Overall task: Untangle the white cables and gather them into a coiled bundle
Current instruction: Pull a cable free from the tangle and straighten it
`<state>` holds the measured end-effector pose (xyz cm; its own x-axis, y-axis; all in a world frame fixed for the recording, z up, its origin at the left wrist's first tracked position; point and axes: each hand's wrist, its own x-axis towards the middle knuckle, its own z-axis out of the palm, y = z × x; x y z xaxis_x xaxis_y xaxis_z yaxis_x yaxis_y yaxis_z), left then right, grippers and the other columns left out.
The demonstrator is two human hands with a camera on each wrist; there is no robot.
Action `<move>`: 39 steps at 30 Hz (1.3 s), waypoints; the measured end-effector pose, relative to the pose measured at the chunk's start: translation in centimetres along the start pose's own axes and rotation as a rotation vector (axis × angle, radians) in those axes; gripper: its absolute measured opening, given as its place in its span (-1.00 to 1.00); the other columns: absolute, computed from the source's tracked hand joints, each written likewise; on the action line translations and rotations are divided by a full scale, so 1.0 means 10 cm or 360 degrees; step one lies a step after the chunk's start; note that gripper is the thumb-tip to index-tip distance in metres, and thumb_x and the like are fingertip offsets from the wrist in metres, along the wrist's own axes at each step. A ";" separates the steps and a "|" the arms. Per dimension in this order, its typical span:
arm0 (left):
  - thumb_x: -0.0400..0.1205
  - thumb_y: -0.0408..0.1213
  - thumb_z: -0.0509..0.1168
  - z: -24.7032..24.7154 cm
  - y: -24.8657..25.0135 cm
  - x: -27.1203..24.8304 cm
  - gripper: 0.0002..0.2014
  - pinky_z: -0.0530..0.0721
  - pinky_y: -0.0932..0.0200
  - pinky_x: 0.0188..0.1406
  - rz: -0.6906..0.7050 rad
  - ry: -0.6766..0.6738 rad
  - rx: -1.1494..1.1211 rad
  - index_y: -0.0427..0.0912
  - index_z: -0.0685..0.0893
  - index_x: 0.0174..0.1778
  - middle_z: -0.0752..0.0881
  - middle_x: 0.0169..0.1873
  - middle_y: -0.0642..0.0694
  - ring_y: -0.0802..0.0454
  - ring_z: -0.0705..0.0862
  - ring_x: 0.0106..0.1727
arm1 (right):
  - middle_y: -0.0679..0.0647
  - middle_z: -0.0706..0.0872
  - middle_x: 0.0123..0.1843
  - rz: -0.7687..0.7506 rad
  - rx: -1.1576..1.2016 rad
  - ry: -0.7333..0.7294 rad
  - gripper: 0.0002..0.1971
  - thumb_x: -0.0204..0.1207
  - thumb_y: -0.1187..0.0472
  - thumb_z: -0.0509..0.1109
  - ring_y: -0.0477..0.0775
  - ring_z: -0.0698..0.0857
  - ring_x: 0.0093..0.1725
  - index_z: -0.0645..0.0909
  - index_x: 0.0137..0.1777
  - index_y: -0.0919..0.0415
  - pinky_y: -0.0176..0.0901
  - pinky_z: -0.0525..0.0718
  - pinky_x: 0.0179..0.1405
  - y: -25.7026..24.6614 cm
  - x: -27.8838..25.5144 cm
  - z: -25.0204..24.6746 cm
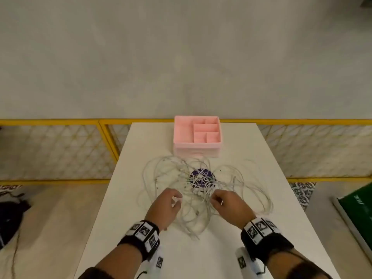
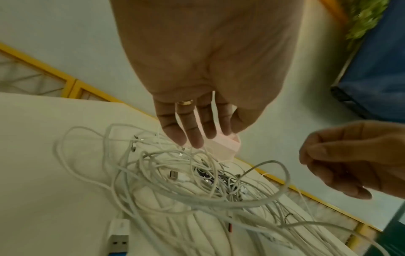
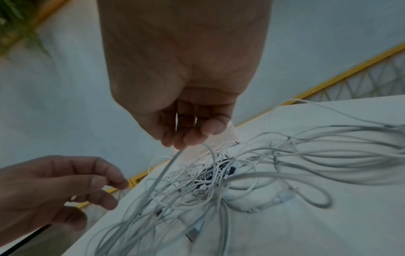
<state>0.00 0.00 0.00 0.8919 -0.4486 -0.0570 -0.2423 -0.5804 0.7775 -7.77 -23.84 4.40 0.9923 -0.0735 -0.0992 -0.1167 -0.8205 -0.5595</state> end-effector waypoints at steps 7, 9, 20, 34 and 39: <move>0.60 -0.03 0.44 0.24 0.03 0.35 -0.79 0.53 0.17 -0.07 -0.0484 -0.0130 0.0189 -0.04 0.59 -0.18 0.70 -0.12 -0.02 -0.02 0.67 -0.04 | 0.07 0.75 -0.03 -0.0162 -0.0132 -0.0109 -0.83 0.63 0.14 0.28 0.08 0.67 -0.08 0.69 0.00 0.15 -0.04 0.65 -0.04 -0.28 0.51 0.17; 0.59 -0.11 0.44 0.29 0.00 0.35 -0.75 0.58 0.15 -0.10 -0.0498 -0.0154 0.0170 -0.02 0.54 -0.32 0.71 -0.22 -0.05 -0.08 0.70 -0.07 | 0.06 0.74 0.10 -0.0088 -0.0192 -0.0175 -0.79 0.62 0.12 0.27 0.12 0.71 0.06 0.71 0.10 0.11 -0.02 0.68 0.07 -0.30 0.61 0.29; 0.71 -0.34 0.30 -0.06 0.04 0.18 -0.84 0.61 0.36 -0.29 -0.0186 0.0106 -0.0362 -0.18 0.73 -0.18 0.75 -0.42 -0.04 0.19 0.65 -0.43 | 0.15 0.75 -0.01 0.0040 -0.0300 -0.0381 -0.82 0.62 0.09 0.33 0.20 0.72 0.05 0.72 -0.04 0.15 -0.12 0.57 -0.09 -0.31 0.85 0.62; 0.73 -0.46 0.23 -0.37 -0.10 0.32 -0.87 0.61 0.36 -0.40 -0.0382 0.0346 -0.0569 -0.27 0.68 0.03 0.77 -0.19 -0.21 -0.05 0.75 -0.27 | 0.09 0.80 -0.24 0.0036 0.0664 0.0499 -0.83 0.70 0.24 0.28 0.10 0.72 -0.44 0.64 -0.12 0.16 -0.22 0.57 -0.42 -0.92 1.31 -1.06; 0.69 -0.33 0.38 -0.54 0.32 0.52 -0.47 0.59 0.20 0.15 -0.0084 0.0444 -0.0349 -0.13 0.43 0.58 0.56 0.32 -0.03 0.00 0.68 0.13 | 0.19 0.78 -0.29 -0.0184 0.0912 0.0644 -0.85 0.70 0.24 0.28 0.07 0.61 -0.51 0.62 -0.06 0.27 -0.26 0.49 -0.59 -1.27 1.26 -1.47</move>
<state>5.92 -0.52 5.61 0.9783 -0.2015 0.0487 -0.1321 -0.4245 0.8958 6.82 -22.71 22.33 0.9238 -0.2998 0.2383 0.0979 -0.4169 -0.9037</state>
